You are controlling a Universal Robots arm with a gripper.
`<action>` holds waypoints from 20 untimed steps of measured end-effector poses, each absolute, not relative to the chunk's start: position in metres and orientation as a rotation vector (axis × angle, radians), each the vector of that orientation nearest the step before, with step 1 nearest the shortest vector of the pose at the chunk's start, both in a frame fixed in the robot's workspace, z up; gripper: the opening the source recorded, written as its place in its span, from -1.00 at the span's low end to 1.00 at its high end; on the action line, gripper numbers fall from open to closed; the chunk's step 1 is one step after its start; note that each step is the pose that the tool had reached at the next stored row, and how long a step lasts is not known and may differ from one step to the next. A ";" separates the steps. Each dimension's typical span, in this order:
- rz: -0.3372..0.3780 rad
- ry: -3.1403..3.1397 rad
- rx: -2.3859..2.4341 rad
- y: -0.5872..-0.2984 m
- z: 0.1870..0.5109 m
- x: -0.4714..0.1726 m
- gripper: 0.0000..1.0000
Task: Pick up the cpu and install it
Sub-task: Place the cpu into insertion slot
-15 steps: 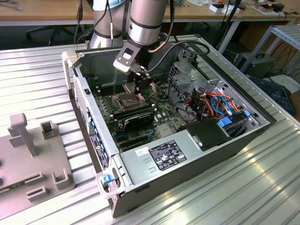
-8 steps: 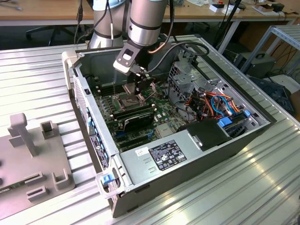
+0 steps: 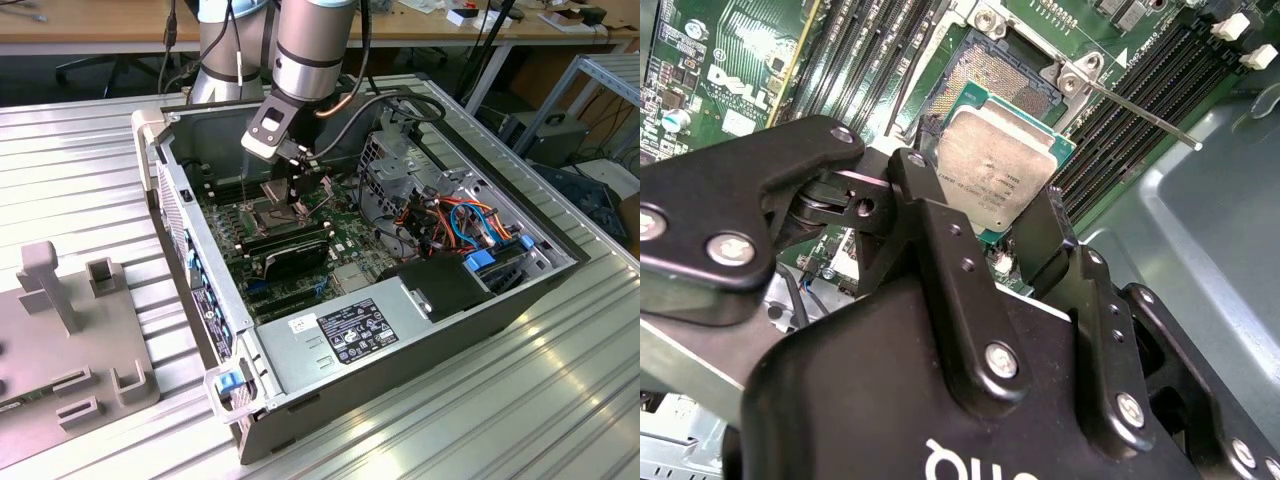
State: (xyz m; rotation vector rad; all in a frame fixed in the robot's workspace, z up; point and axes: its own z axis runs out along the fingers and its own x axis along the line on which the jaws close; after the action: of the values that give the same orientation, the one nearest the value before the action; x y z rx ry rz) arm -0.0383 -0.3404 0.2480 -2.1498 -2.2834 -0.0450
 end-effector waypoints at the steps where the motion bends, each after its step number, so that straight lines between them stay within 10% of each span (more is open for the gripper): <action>1: -0.045 -2.283 -2.150 -0.340 0.248 -0.038 0.09; 20: -0.045 -2.281 -2.152 -0.340 0.236 -0.038 0.09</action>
State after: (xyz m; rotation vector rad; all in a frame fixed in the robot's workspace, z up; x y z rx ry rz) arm -0.0383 -0.3404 0.2359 -2.1521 -2.2808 -0.0448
